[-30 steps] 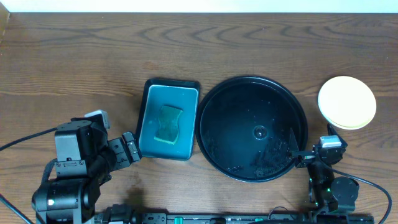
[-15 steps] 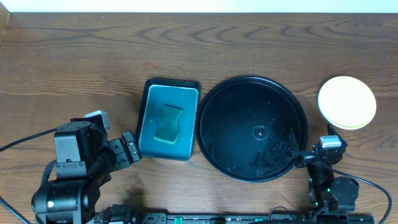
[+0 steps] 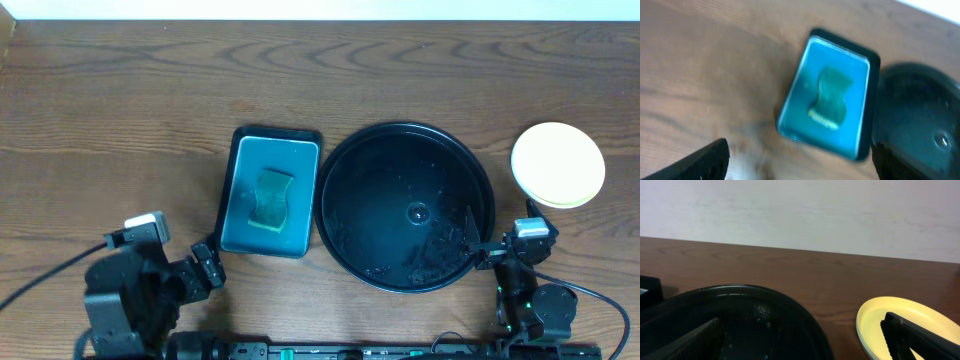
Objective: Clean dirty plates on tray and stack at the side
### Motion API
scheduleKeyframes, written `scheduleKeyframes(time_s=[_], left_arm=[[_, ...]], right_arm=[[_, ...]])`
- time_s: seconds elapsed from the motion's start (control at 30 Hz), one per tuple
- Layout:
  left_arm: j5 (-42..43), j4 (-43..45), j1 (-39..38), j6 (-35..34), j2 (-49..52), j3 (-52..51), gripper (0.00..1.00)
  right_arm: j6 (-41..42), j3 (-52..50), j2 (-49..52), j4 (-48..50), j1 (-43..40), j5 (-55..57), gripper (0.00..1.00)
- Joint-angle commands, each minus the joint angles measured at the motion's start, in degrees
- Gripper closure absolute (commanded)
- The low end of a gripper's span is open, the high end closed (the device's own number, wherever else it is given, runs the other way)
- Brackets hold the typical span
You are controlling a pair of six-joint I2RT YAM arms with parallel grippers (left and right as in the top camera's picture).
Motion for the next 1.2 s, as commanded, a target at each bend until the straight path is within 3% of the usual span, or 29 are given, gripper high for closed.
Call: scheduleKeyframes(time_s=[0.0,0.23,0.63,0.83,1.07,1.17], left_arm=[[-1.6,3.3,0.3,1.2,-4.7,-5.9,0.08],[-1.6,9.5,-0.7,1.2,-13.6,-17.5,0.08],[-1.5,30.4,-2.0,1.1,-24.2,-32.8,0.08],[-1.6,43.5,-3.4,1.0,-24.3,-39.1,0.08],[-1.6,64.7,-3.8,2.6,-24.3,-47.9,0.08],[-2.0,66.1,-4.1,5.9,-24.3,-48.0,0.08]], right_arm=[[-0.7,-0.1,-0.3,-0.2,0.5,0.5,0.01],[-0.7,-0.1,-0.3,-0.2,0.5,0.5,0.01],[-0.7,-0.1,-0.3,-0.2,0.5,0.5,0.01],[-0.7,-0.1,-0.3,-0.2,0.5,0.5,0.01],[-0.7,-0.1,-0.3,-0.2,0.5,0.5,0.01],[-0.7,-0.1,-0.3,-0.2,0.5,0.5,0.01]])
